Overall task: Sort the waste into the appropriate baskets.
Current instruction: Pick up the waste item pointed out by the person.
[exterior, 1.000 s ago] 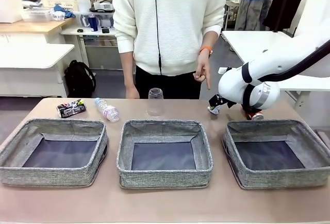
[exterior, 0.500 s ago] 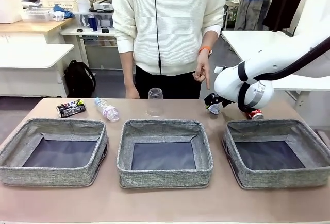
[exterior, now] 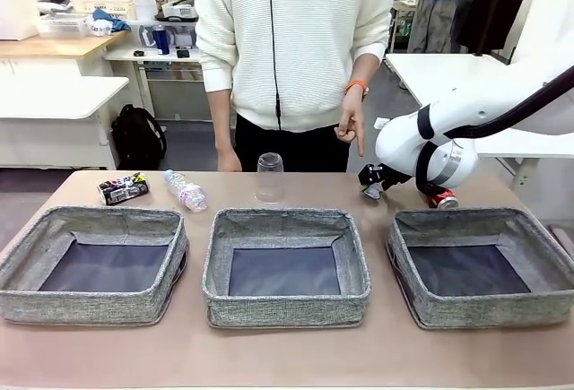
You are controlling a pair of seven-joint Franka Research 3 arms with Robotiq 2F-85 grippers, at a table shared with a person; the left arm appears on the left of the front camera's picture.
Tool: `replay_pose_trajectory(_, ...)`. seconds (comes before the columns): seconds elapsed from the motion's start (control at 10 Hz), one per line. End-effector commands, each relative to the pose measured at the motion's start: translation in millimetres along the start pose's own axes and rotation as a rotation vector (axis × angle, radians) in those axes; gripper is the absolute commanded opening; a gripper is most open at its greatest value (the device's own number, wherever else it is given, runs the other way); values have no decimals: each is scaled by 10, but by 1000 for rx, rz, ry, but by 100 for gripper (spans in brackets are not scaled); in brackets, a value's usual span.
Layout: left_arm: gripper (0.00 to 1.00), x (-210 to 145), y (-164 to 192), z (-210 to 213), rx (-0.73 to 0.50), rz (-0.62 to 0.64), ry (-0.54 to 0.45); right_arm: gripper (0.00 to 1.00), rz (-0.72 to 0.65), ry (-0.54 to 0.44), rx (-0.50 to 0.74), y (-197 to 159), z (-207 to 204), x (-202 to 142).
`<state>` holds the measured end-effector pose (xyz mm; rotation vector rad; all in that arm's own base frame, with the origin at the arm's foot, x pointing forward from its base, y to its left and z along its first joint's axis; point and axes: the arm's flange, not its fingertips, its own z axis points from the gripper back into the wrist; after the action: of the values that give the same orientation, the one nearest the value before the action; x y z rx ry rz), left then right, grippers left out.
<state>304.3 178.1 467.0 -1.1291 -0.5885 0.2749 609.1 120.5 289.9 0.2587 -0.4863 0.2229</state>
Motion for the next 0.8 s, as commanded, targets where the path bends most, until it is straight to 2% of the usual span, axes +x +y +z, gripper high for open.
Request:
replay_pose_trajectory(0.0, 100, 0, -9, 1, -20, -20, -10, 0, 12, 7, 39, -22, 17, 24)
replay_pose_trajectory(0.1, 100, 0, -9, 1, -20, -20, -10, 0, 14, 10, 40, -16, 13, 15)
replay_pose_trajectory(0.2, 100, 0, -9, 1, -20, -20, -10, 14, 11, 11, 39, -23, 13, 9)
replay_pose_trajectory(0.3, 100, 0, -9, 1, -20, -20, -10, 4, 10, 15, 37, -22, 13, 9)
replay_pose_trajectory(0.4, 100, 0, -9, 1, -20, -20, -10, 0, 10, 18, 36, -23, 12, 5)
replay_pose_trajectory(0.7, 100, 0, -9, 1, -20, -20, -10, 0, 7, 20, 15, -30, 22, -11)
